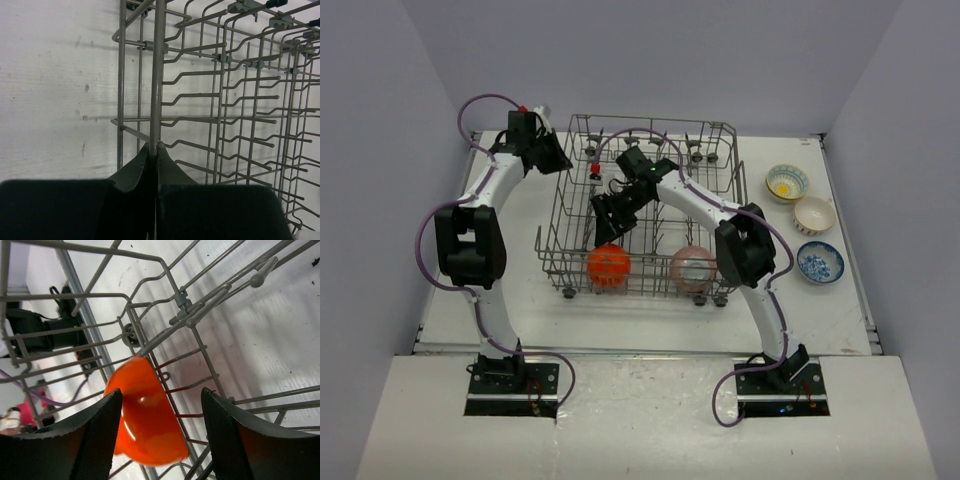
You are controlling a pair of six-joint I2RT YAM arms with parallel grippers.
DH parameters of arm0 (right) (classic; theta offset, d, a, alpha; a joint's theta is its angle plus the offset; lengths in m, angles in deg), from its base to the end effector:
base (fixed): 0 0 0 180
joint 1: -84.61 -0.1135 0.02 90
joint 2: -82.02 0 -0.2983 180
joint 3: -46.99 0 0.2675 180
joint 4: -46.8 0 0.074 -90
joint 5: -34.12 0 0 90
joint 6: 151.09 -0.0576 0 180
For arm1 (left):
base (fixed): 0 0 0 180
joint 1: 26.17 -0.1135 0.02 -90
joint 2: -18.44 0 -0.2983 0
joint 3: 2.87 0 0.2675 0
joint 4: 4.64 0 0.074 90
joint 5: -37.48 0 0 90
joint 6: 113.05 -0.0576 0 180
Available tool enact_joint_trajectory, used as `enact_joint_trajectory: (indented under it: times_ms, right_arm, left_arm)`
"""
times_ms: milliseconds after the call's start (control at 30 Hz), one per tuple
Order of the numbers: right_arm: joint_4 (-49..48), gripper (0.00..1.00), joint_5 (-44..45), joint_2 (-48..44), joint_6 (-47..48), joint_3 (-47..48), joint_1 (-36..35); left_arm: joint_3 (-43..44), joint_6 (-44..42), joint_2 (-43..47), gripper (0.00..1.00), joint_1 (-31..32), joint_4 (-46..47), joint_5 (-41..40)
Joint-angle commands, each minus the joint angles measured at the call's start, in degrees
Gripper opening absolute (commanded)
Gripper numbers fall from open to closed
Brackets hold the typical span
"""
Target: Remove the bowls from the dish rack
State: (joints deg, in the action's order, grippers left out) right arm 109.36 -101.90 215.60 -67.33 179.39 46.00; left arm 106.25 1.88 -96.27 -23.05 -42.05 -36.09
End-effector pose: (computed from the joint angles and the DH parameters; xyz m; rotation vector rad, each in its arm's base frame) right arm 0.3988 0.3716 0.2219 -1.0218 2.5492 1.3161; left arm 0.5038 -0.0438 0.2703 -0.2997 2.3353 -0.5767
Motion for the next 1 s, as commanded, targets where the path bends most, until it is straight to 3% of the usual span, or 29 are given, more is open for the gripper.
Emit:
enact_joint_trajectory:
  times_ms: [0,200,300,600,967]
  right_arm:
    - [9.46,0.63,-2.59,-5.15,2.99,-5.16,-4.72]
    - [10.07,0.61,-0.30,-10.88,4.22,-9.57,-8.06]
    - [9.90,0.70,3.99,-13.34,4.13,-9.75,-8.41]
    - [10.25,0.77,24.74,-12.55,-1.49,-0.70,-7.54]
    - [8.94,0.82,27.83,-18.44,-1.23,-7.90,-3.58]
  left_arm:
    - [-1.59,0.21,-3.67,0.00,-2.06,-8.07,-6.23]
    - [-0.54,0.47,-4.64,0.00,-2.06,-8.34,-5.97]
    - [-0.45,0.65,-4.82,0.00,-2.06,-8.07,-5.70]
    - [-0.97,0.56,-4.81,0.00,-2.06,-8.25,-6.32]
    - [-0.80,0.47,-5.52,0.00,-2.06,-8.16,-6.49]
